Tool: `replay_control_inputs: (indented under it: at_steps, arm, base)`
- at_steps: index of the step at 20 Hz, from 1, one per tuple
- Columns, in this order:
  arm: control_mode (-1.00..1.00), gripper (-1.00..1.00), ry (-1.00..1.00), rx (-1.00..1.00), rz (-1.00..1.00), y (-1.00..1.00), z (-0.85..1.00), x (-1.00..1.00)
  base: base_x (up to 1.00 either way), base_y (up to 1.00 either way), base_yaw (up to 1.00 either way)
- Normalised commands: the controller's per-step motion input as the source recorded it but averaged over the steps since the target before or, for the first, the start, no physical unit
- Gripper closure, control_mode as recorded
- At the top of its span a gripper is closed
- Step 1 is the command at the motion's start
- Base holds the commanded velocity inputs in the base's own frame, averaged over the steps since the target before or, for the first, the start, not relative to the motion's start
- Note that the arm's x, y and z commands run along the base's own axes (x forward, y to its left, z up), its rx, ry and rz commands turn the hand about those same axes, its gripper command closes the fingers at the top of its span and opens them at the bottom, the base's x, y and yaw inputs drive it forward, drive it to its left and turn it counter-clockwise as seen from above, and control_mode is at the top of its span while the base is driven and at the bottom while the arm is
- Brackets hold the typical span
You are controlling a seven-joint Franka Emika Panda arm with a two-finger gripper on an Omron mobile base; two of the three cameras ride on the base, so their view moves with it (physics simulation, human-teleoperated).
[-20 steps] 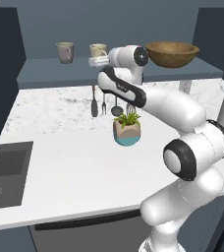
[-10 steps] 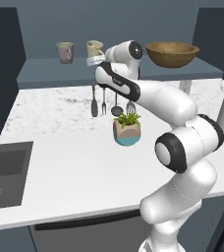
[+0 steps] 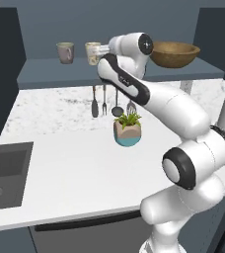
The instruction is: Gather all objects into one cabinet and sort the glasses and bowls to opposite sides.
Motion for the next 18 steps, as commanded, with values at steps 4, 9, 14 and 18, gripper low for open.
replay_control_inputs:
  at_steps: [4, 9, 14, 18]
  arm:
    - [-1.00, -1.00, -0.17, 0.00, 0.06, 0.04, 0.66, -0.90]
    - [-1.00, -1.00, -0.01, 0.00, 0.01, 0.08, -0.01, -1.00]
    - [-1.00, -1.00, 0.04, -0.05, -0.02, 0.18, -0.37, -1.00]
    - [-1.00, -1.00, 0.12, -0.09, -0.08, 0.12, -0.47, -1.00]
  base:
    - [0.00, 0.00, 0.00]
    - [0.00, 0.00, 0.00]
    - [0.00, 0.00, 0.00]
    - [0.00, 0.00, 0.00]
